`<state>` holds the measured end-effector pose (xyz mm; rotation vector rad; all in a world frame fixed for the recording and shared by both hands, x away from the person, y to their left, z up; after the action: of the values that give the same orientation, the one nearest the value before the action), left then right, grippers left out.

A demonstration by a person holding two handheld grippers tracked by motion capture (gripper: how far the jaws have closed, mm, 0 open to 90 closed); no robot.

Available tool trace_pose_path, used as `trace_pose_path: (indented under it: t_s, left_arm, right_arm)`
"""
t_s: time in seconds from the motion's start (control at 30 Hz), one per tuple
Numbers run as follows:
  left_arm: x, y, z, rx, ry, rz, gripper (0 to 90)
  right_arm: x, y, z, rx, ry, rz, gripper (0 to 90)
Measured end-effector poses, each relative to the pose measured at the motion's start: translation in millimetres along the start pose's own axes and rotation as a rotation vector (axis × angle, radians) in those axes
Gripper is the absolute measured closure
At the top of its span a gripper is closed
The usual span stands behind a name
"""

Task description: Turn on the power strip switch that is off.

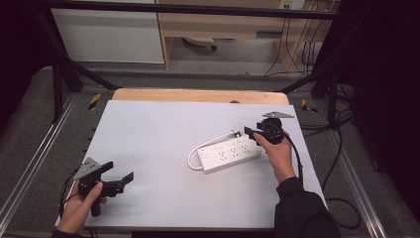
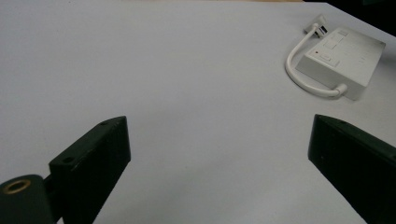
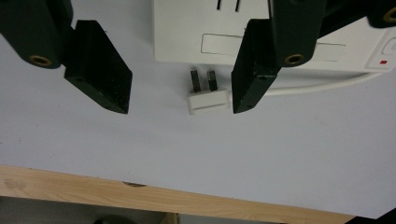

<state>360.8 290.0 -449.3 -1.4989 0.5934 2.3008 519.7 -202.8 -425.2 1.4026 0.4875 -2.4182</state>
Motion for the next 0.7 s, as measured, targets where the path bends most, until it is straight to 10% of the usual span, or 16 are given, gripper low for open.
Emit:
trace_pose_path:
  t_s: [0.7]
  left_arm:
    - [0.0,-0.1,0.2,-0.001,-0.001,0.001,5.8]
  right_arm:
    - [7.3,-9.9,-9.9,-0.028,0.005,-0.015,54.1]
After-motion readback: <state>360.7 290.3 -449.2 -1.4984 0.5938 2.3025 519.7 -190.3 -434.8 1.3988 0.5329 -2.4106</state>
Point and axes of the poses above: each handheld gripper's, and its own axes: z roughly backward along the jaws, x roughly out of its underside, y roughly to its right, the point moved 4 cm from there along -z, roughly forward along the jaws, and after that the axes turned 6 degrees about y, right-handed, at the moved point
